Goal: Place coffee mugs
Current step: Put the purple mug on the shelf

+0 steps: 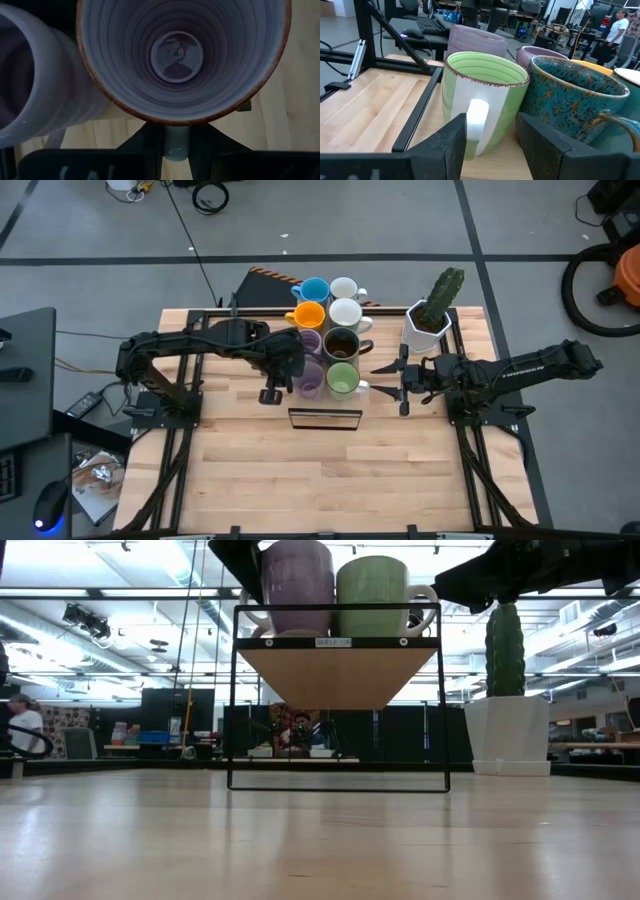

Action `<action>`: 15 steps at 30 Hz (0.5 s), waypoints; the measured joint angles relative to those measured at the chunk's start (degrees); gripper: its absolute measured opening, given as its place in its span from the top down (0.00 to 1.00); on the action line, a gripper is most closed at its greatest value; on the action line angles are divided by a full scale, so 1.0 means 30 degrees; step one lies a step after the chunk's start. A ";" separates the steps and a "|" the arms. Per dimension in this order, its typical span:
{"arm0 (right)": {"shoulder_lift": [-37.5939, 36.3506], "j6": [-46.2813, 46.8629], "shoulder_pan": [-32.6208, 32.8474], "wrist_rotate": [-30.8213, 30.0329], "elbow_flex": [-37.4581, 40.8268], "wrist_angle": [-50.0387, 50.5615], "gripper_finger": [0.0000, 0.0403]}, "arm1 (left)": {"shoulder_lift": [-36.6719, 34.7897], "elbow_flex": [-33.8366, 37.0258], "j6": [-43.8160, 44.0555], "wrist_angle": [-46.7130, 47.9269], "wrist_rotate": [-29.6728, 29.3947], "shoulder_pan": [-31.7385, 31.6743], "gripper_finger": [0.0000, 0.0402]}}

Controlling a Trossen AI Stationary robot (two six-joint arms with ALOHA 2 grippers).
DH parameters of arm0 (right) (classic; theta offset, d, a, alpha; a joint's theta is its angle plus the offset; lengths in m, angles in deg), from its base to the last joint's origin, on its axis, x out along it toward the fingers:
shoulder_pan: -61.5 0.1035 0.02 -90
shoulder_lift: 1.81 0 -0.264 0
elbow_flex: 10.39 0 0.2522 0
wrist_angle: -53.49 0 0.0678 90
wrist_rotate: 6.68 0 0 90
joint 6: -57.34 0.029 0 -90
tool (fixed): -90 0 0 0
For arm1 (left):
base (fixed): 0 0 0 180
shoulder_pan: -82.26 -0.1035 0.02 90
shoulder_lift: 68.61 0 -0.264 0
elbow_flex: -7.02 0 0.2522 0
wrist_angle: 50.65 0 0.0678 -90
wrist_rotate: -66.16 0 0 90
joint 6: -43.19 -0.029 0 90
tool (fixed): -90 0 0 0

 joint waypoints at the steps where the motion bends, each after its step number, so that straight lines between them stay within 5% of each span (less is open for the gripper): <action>1: 0.0000 0.0000 0.0000 0.0001 0.0000 -0.0001 0.55 | 0.0000 0.0000 0.0106 0.0020 -0.0022 0.0000 0.85; 15: 0.0007 0.0000 0.0137 0.0037 0.0000 -0.0095 0.55 | 0.0605 0.0080 0.0711 0.0404 -0.0535 0.0146 0.85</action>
